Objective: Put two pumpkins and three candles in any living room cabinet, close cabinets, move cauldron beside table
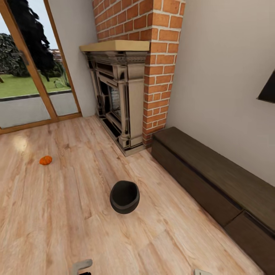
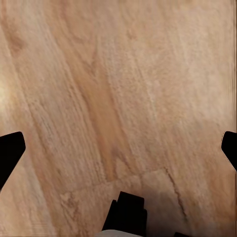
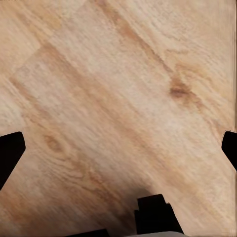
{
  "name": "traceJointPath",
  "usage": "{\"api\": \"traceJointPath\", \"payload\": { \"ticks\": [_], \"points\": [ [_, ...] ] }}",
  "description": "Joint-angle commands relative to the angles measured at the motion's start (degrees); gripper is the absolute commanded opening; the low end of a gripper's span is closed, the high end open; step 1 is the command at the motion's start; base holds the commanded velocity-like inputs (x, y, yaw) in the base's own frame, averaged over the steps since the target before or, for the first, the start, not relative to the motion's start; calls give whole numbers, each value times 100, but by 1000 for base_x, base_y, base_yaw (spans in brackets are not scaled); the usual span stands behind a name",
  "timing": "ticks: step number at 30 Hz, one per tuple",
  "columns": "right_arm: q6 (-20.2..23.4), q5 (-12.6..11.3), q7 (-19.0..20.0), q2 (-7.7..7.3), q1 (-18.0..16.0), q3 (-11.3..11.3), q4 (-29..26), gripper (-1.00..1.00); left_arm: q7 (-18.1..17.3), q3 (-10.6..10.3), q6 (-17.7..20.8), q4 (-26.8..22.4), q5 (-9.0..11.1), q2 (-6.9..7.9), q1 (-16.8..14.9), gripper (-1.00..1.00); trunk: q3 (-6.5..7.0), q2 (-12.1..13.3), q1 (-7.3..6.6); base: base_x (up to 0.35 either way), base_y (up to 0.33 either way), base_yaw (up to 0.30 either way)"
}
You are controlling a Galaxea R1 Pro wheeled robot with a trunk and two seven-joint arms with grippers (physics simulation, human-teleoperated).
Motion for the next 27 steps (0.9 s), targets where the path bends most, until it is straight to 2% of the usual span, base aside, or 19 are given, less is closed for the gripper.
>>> {"api": "traceJointPath", "payload": {
  "ticks": [1,12,27],
  "points": [
    [-21,-53,-31,-4,-4,50,3,100,7,33,-21,2,-13,-3,-1,100,-4,-2,-1,1,17,-273],
    [-21,-53,-31,-4,-4,50,3,100,9,33,-25,2,-16,-3,0,100,-4,-2,-1,95,155,-273],
    [-21,-54,-31,-4,-4,47,3,100,6,33,-26,2,-21,-3,0,100,-4,-2,-1,10,11,-273]
  ]
}}
